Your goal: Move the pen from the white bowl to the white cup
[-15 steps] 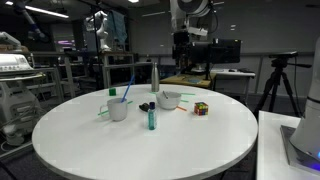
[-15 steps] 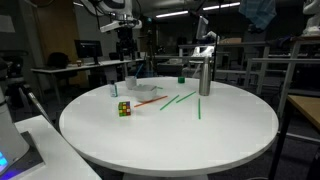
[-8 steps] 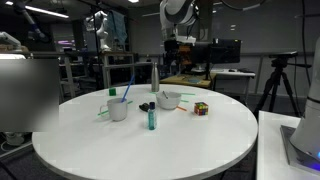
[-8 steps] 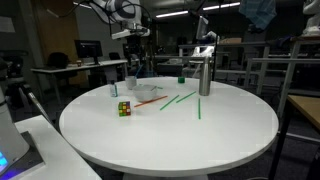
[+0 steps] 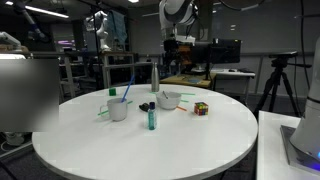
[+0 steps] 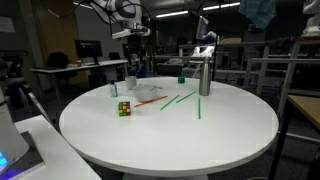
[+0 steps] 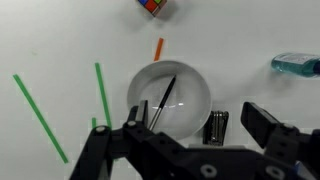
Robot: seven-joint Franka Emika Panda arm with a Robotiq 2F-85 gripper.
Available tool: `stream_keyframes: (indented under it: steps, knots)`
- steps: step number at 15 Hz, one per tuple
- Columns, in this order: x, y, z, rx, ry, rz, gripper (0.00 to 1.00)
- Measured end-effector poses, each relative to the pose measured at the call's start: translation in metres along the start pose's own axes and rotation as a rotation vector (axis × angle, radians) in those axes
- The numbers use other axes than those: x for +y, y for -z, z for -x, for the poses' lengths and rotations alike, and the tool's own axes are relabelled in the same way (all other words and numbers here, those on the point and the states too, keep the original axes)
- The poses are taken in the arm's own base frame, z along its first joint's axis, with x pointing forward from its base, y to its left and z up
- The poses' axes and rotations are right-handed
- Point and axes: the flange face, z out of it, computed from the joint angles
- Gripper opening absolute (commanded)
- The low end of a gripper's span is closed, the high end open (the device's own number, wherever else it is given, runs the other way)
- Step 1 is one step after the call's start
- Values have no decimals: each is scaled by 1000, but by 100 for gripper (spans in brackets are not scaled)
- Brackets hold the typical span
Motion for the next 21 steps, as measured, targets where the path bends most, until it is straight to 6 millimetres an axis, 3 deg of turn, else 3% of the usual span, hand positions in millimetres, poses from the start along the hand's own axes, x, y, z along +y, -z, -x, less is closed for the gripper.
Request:
stream_keyframes:
  steps: [7,15,21]
  knots:
    - [2,-4,-9,73,-63,-7,100]
    - [27,-12,-20,149,-463,-33,100]
    - [28,-27,-24,137,-653,-55,100]
